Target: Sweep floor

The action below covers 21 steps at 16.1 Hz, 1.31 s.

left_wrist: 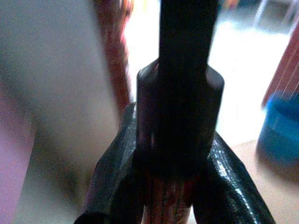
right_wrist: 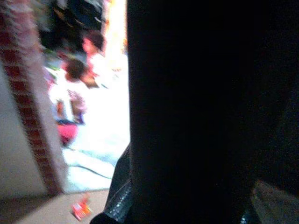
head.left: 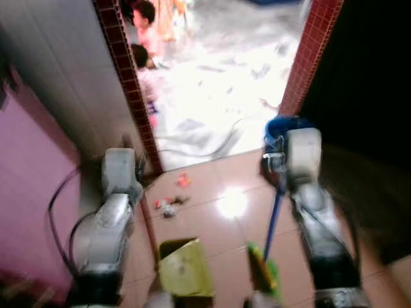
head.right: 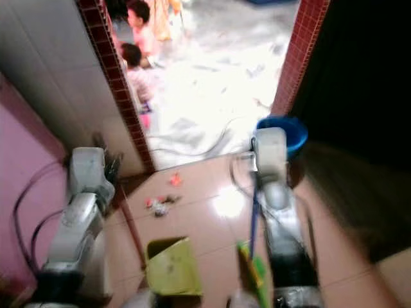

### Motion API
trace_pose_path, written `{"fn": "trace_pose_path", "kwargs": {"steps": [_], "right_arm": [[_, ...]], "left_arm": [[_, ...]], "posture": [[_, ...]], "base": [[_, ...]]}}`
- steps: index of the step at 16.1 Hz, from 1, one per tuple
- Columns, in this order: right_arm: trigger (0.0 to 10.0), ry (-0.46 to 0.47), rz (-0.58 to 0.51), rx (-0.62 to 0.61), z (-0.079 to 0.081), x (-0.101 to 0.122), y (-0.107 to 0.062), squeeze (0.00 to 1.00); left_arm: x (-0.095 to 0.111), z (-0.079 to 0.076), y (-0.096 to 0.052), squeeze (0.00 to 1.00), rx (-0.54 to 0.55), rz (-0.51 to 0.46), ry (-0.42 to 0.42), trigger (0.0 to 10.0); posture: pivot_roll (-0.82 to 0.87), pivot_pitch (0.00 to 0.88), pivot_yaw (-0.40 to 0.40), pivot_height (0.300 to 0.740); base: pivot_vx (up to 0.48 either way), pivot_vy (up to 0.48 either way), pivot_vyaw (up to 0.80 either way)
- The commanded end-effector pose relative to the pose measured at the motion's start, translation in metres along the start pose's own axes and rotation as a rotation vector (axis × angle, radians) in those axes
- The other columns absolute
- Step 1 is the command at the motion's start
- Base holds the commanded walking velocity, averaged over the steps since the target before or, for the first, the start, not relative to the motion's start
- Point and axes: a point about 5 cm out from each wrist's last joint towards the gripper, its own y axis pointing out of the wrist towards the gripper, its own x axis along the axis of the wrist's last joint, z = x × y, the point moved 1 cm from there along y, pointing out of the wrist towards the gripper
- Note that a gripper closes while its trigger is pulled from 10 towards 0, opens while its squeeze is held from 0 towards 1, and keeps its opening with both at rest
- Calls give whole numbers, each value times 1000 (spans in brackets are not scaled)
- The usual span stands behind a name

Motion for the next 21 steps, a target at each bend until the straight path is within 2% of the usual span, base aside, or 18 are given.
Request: {"fn": "trace_pose_path", "kwargs": {"steps": [1,5,7,10,15,19,21], "right_arm": [[10000,-12,19,31,7,-9,-9,0],[10000,-33,12,54,11,-13,-17,0],[10000,-110,-24,49,10,-11,-22,0],[10000,-195,-100,90,17,0,-16,0],[10000,-174,-133,108,22,10,-4,0],[10000,-167,-132,120,27,6,-8,0],[10000,-160,-112,119,27,1,-12,0]], "left_arm": [[-10,3,-8,0,27,20,-7,10000],[-24,-10,-15,0,0,53,-53,10000],[-19,-2,-14,0,41,19,-6,10000],[-19,7,-11,0,60,18,4,10000],[-12,5,-5,0,72,-14,11,10000],[-18,5,-8,0,76,3,18,10000],[-19,4,-9,0,77,7,15,10000]], "posture": [[-68,0,96,740],[-66,0,81,740],[-64,0,84,740],[-69,0,100,740],[-65,0,102,740],[-58,0,89,740],[-58,0,79,740]], "base": [[0,0,0],[0,0,0],[0,0,0],[0,0,267],[0,-192,800],[0,-352,611],[0,-371,0]]}}
